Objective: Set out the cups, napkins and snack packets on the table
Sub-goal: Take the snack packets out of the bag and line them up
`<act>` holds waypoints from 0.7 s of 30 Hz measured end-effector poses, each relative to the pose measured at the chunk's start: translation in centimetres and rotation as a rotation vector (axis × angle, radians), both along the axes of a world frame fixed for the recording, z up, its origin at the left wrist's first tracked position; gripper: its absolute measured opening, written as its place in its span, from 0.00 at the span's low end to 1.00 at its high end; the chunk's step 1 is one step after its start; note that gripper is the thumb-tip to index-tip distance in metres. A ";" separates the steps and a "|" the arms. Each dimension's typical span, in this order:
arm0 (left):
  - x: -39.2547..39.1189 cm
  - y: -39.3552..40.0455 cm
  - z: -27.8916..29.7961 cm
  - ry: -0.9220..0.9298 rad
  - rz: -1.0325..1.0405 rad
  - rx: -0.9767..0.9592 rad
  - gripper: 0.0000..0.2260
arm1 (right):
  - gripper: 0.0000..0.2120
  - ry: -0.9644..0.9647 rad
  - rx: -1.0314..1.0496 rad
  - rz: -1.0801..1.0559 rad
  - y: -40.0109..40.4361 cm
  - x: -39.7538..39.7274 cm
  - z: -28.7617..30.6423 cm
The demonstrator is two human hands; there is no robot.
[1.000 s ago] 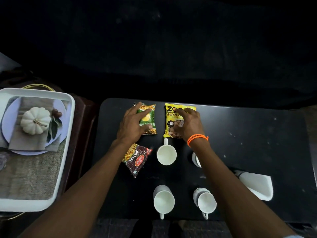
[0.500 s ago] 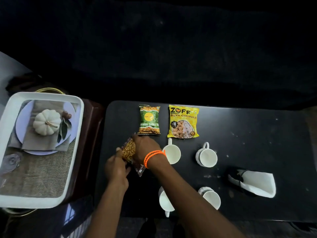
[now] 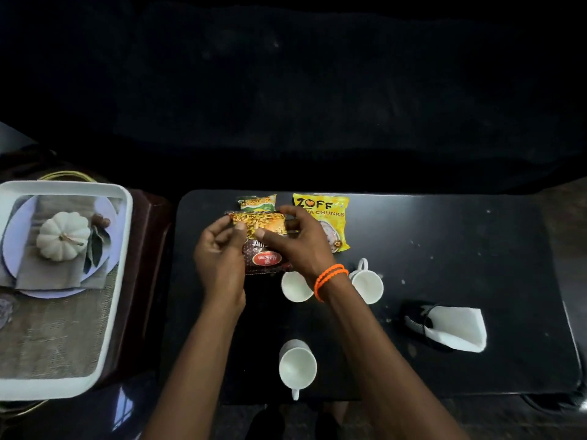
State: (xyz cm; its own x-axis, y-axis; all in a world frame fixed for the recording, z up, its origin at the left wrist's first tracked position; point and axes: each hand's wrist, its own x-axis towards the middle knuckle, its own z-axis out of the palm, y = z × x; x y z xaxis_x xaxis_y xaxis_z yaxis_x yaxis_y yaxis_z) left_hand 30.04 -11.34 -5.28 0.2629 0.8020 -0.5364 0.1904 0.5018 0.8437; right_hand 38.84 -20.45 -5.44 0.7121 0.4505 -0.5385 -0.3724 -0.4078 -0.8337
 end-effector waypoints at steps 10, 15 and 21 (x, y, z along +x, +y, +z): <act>8.4 -5.5 -0.2 -0.005 -0.384 0.095 0.09 | 0.15 0.315 0.304 -0.341 -8.8 6.6 -0.6; 10.2 -2.4 -2.8 0.436 -0.779 0.623 0.11 | 0.18 -0.064 -0.240 -0.412 -15.4 12.6 -3.6; 7.3 4.2 -6.1 0.764 -1.224 0.708 0.34 | 0.32 -0.170 -0.511 -0.153 -18.0 14.3 -6.4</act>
